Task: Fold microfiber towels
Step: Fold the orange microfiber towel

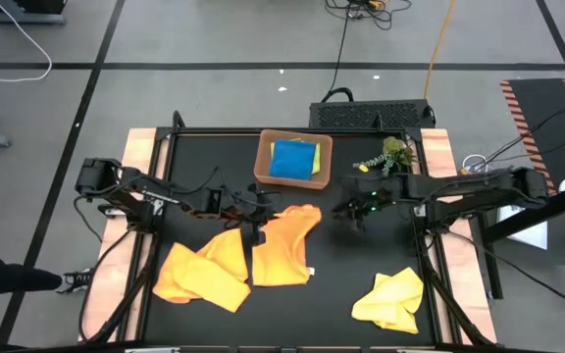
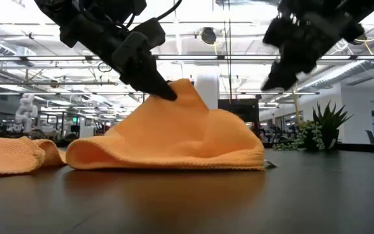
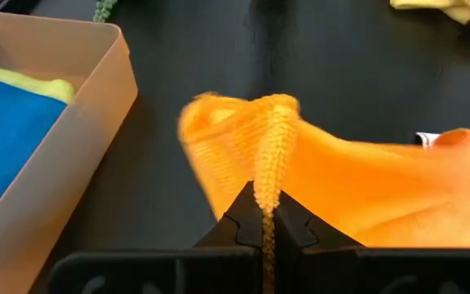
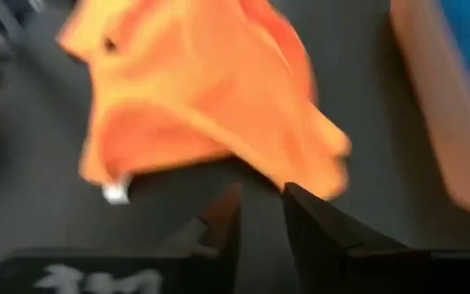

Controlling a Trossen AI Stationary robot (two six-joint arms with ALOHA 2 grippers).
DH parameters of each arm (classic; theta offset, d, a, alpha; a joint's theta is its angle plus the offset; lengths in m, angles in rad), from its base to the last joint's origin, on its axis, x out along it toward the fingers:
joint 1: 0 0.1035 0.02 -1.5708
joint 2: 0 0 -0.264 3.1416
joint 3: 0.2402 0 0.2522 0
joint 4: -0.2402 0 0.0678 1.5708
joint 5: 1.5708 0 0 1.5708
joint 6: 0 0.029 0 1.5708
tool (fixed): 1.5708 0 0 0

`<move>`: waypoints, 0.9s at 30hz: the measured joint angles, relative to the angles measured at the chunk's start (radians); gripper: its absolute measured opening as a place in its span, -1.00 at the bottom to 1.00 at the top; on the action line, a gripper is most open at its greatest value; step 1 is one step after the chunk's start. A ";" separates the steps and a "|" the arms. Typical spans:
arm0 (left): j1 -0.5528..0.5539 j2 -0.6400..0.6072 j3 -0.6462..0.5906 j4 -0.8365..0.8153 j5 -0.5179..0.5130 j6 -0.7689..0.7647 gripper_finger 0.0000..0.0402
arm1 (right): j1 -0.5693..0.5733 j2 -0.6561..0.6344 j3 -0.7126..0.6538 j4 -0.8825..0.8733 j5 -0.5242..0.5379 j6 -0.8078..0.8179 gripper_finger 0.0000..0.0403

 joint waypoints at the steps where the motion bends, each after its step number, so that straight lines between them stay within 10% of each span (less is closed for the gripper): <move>1: 0.000 0.000 0.000 0.000 0.000 -0.001 -0.99 | 0.006 -0.020 0.000 0.023 -0.002 0.001 -0.48; 6: 0.000 0.000 0.000 0.014 0.000 -0.003 -0.99 | 0.116 0.005 0.001 0.290 -0.082 0.011 -0.35; 17: 0.000 0.000 0.002 0.023 -0.006 -0.003 -0.99 | 0.229 0.497 0.003 0.786 -0.076 0.060 -0.42; 27: 0.000 0.000 0.002 0.032 -0.006 -0.002 -0.98 | 0.197 0.685 0.037 0.749 -0.076 0.124 -0.42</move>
